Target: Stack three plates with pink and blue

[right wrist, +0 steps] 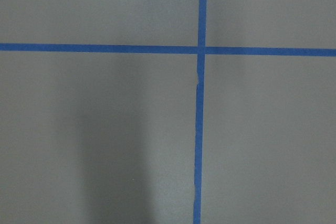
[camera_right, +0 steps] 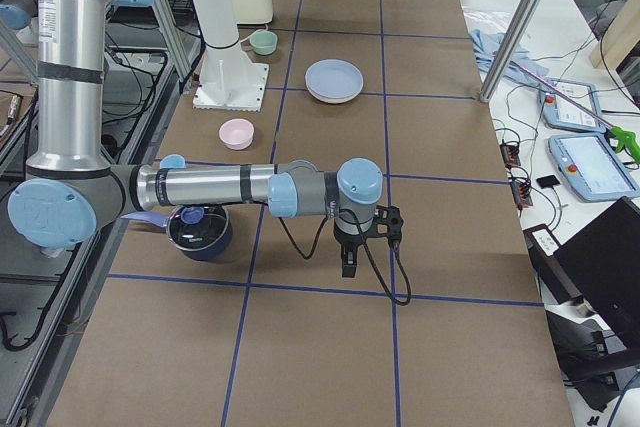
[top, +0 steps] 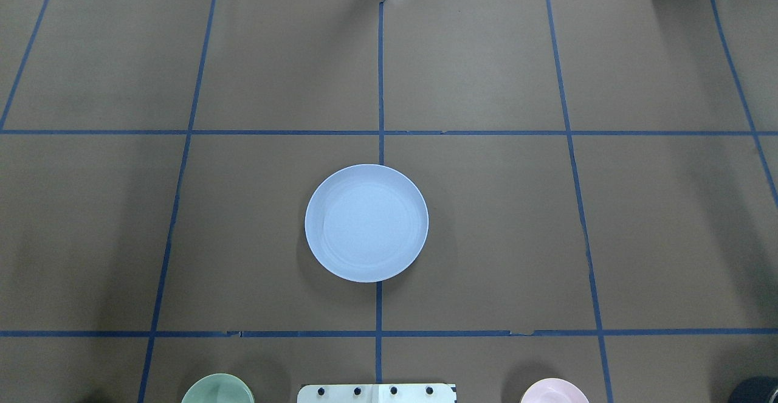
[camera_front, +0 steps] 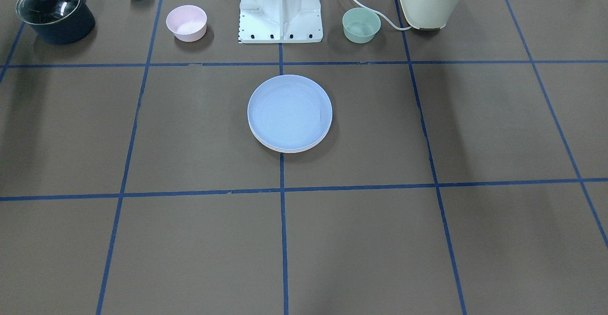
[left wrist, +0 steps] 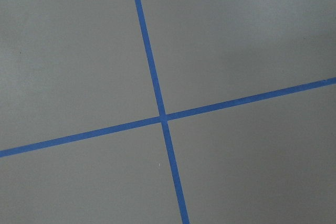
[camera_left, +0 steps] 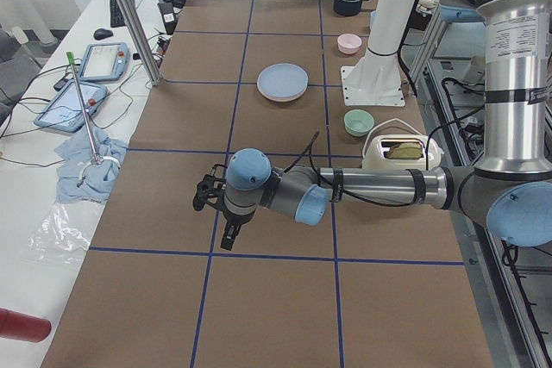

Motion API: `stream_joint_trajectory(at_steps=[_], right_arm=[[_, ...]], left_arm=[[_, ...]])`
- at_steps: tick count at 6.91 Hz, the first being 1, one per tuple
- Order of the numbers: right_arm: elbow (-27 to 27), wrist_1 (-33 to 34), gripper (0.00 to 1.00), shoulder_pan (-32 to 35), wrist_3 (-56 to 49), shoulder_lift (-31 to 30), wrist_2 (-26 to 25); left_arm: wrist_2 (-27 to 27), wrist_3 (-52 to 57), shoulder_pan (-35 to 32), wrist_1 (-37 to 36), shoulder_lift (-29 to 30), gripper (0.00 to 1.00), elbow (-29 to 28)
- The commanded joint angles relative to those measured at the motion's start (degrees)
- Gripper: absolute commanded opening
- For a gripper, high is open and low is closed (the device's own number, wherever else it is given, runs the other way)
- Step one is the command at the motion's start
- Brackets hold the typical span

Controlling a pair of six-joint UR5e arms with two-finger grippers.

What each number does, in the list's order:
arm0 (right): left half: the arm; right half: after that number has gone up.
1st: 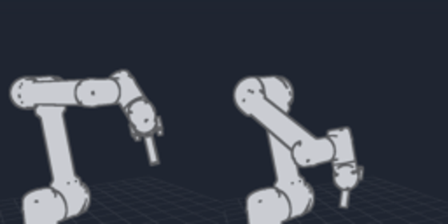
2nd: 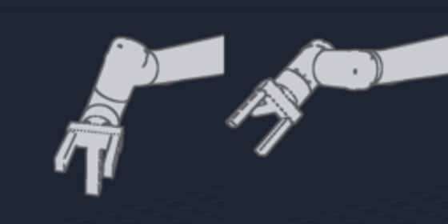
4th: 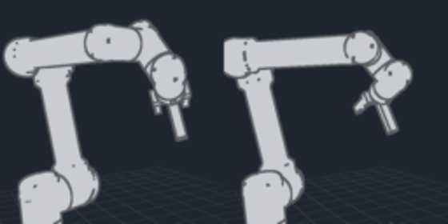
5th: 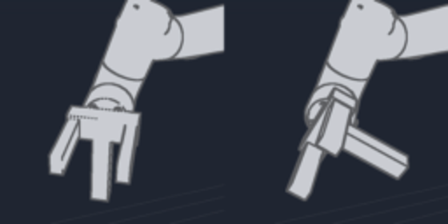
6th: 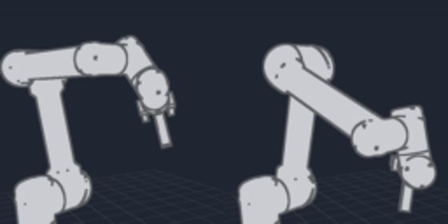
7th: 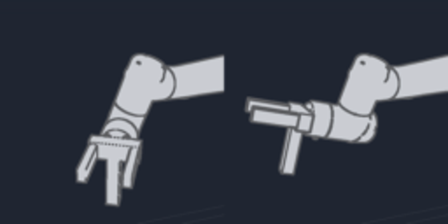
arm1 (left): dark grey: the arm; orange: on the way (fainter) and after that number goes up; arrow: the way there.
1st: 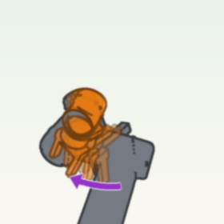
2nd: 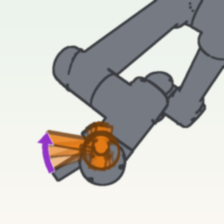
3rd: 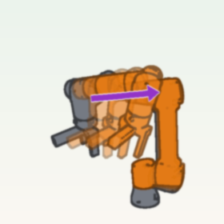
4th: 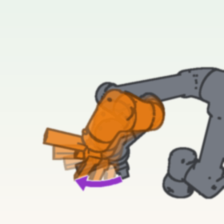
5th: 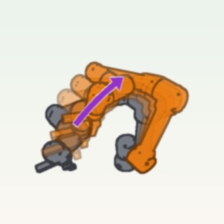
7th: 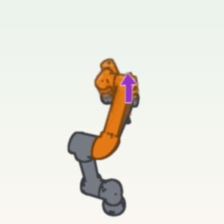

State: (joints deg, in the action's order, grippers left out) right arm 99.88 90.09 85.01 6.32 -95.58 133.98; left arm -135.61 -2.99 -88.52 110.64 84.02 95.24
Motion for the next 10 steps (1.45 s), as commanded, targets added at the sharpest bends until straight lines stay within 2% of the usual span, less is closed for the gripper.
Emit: stream_joint_trajectory(at_steps=[1, 2, 3, 4, 10], right_arm=[[-0.3, -0.2, 1.0, 0.3, 0.4, 0.3, 0.4], [-0.3, -0.2, 1.0, 1.3, -0.3, 0.7, 0.0], [-2.2, -0.4, 1.0, 1.3, -0.3, 0.9, 0.1], [-0.4, -0.4, 1.0, 1.9, -0.3, 0.7, 1.4], [1.1, -0.4, 1.0, 1.9, -0.3, -0.2, 1.4]], left_arm=[[0.1, 0.1, -0.1, -0.1, -0.6, 0.99, 0.3], [0.4, 0.1, 0.0, 0.2, 0.1, 0.99, -1.1], [0.5, 0.0, -0.1, 0.0, -0.5, 0.99, 0.1], [0.3, 0.0, -0.1, 0.0, -0.4, 0.99, 0.0], [0.2, -0.1, -0.1, 0.1, -0.3, 0.99, 0.1]])
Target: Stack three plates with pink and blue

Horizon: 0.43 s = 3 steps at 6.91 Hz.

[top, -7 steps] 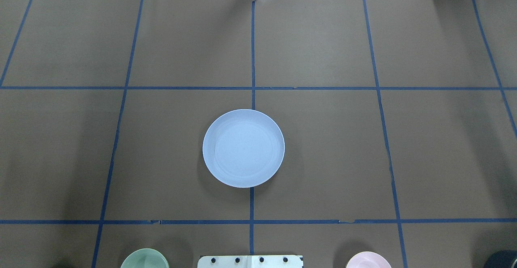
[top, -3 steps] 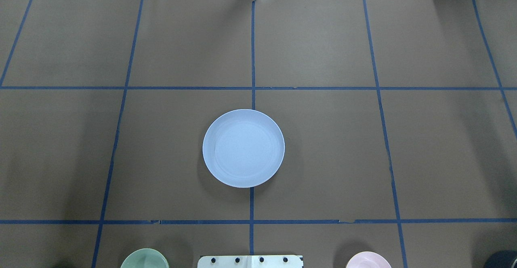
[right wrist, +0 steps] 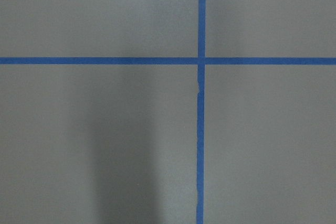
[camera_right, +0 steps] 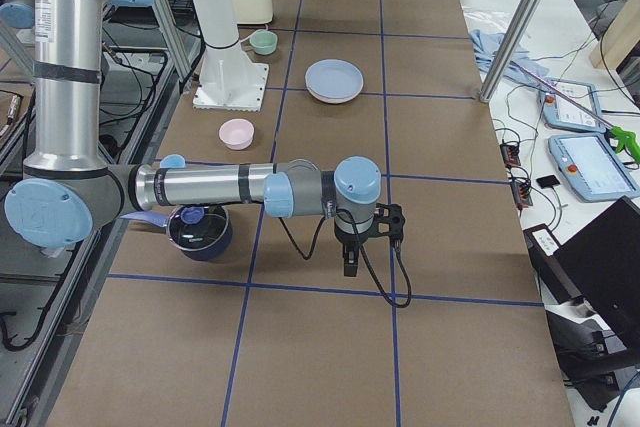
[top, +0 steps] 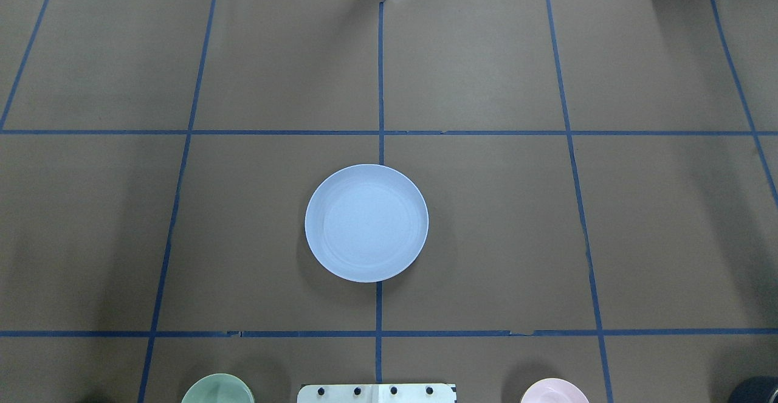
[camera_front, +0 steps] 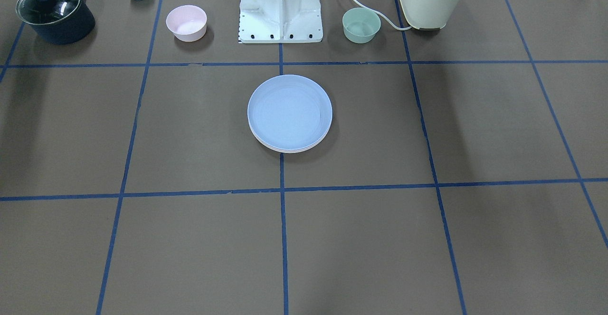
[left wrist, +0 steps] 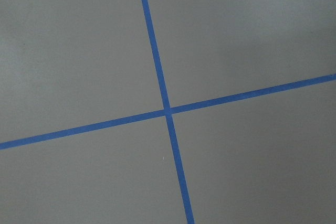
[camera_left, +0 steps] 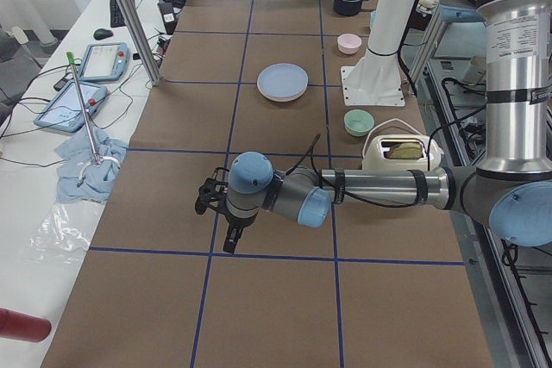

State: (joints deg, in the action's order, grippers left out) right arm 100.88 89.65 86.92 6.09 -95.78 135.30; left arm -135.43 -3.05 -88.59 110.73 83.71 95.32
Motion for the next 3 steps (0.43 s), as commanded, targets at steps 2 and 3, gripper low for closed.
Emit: stream_joint_trajectory(at_steps=[2, 3], right_arm=[[0.1, 0.0, 1.0, 0.1, 0.1, 0.0, 0.1], [0.1, 0.0, 1.0, 0.1, 0.1, 0.0, 0.1]], left_arm=[[-0.1, 0.0, 0.0, 0.0, -0.1, 0.99, 0.0], [0.0, 0.0, 0.0, 0.0, -0.1, 0.99, -0.3]])
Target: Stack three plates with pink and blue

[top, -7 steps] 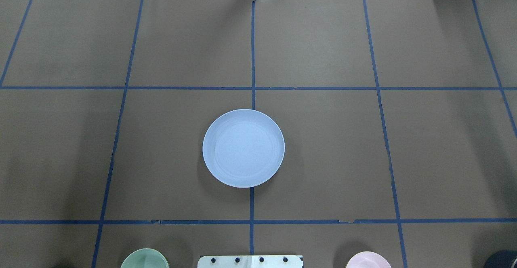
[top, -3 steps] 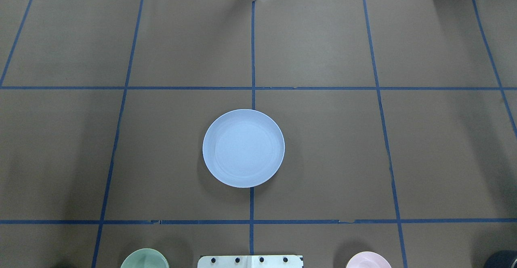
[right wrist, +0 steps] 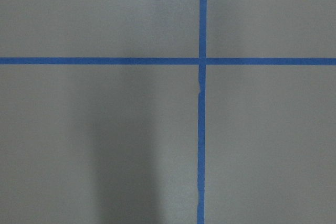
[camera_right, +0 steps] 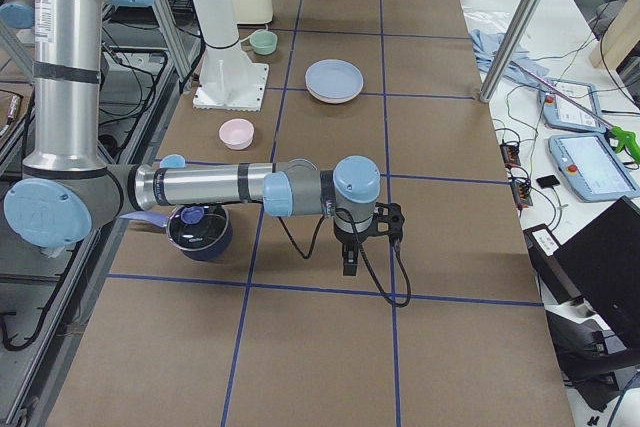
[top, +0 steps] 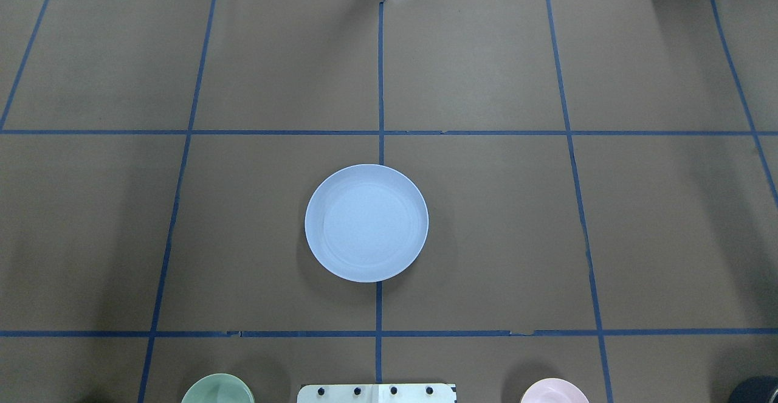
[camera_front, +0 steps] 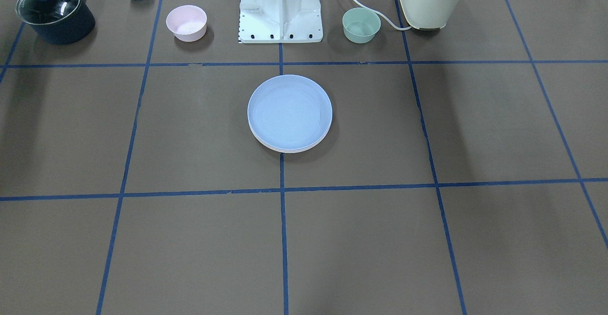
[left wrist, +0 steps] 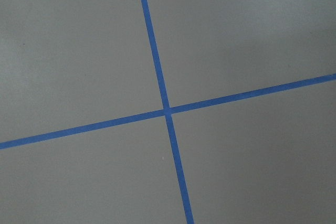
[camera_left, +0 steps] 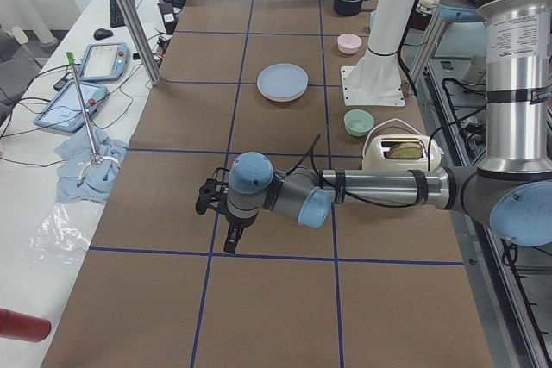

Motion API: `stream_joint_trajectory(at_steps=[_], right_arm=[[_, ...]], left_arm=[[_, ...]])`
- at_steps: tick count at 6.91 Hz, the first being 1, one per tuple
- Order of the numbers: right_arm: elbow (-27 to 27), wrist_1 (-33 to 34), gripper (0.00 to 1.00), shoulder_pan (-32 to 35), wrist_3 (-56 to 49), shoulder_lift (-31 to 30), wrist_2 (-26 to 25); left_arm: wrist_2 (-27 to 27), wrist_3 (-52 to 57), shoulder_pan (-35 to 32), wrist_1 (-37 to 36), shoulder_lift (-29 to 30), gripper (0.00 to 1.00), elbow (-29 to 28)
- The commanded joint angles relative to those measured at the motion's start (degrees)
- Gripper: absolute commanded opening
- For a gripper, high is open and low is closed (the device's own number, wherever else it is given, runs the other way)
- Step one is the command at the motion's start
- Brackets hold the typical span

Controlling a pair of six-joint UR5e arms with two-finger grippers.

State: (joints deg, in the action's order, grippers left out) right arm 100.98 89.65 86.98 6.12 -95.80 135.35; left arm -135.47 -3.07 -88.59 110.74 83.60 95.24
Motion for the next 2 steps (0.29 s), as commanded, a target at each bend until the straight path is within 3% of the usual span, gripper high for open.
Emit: stream_joint_trajectory(at_steps=[1, 2], right_arm=[[-0.1, 0.0, 1.0, 0.0, 0.0, 0.0, 0.0], [0.0, 0.0, 1.0, -0.1, 0.0, 0.0, 0.0]], left_arm=[[0.1, 0.0, 0.0, 0.0, 0.1, 0.99, 0.0], [0.1, 0.0, 0.0, 0.0, 0.1, 0.99, 0.1]])
